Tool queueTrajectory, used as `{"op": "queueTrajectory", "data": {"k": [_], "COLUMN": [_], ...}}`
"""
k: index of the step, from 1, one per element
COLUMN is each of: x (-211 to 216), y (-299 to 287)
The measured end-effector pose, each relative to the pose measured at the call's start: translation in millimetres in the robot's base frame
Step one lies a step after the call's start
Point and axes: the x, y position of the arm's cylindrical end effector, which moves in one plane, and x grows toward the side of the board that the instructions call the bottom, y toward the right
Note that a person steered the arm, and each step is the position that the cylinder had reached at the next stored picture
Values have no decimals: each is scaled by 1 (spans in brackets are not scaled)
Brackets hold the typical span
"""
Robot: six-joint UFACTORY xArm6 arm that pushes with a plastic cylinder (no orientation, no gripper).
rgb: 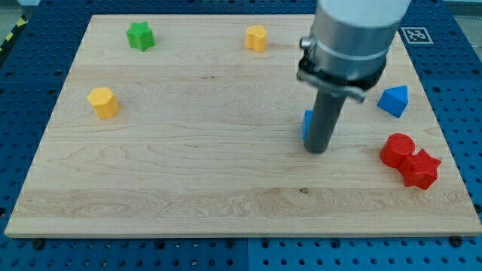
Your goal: Push the blue cube to the right side
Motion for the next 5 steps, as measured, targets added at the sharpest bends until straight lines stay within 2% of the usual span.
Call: {"op": "queueTrajectory", "data": {"k": [1,2,3,5], "x": [-2,7,-11,-34], "y": [-5,-36,-37,58]}}
